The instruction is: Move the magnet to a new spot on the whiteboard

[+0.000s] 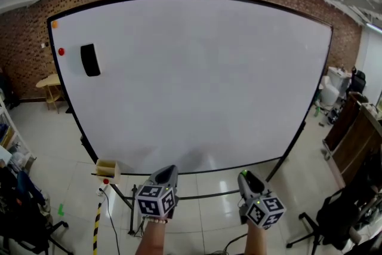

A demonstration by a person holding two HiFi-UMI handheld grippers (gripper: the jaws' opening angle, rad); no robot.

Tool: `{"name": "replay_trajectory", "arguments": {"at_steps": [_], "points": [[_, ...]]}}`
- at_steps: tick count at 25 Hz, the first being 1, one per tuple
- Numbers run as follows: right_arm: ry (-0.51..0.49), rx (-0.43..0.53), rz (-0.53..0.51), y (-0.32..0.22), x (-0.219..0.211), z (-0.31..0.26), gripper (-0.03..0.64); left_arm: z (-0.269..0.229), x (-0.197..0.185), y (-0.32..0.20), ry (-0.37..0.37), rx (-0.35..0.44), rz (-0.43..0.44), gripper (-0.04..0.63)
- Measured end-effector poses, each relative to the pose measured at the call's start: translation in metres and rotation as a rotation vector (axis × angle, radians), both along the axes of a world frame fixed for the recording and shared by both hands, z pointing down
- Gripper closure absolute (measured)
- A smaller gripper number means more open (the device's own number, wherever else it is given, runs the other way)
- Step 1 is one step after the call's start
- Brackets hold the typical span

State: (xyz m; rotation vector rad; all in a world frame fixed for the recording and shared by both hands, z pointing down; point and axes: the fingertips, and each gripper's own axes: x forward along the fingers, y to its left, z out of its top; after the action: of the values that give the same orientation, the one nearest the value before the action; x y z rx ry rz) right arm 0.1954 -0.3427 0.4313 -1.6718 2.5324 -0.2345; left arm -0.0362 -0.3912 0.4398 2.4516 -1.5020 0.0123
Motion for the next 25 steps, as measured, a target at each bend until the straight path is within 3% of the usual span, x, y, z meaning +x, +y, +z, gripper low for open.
{"name": "replay_trajectory", "arguments": {"at_steps": [13, 25], "points": [[0.062, 0.025, -0.007, -0.017, -0.002, -0.012, 0.488, -0.006, -0.001, 0.002, 0.034, -0.010, -0.016, 0.595], [0.310, 0.290, -0.064, -0.071, -0.036, -0.165, 0.488, -0.008, -0.012, 0.004, 0.028, -0.013, -0.041, 0.595]]}}
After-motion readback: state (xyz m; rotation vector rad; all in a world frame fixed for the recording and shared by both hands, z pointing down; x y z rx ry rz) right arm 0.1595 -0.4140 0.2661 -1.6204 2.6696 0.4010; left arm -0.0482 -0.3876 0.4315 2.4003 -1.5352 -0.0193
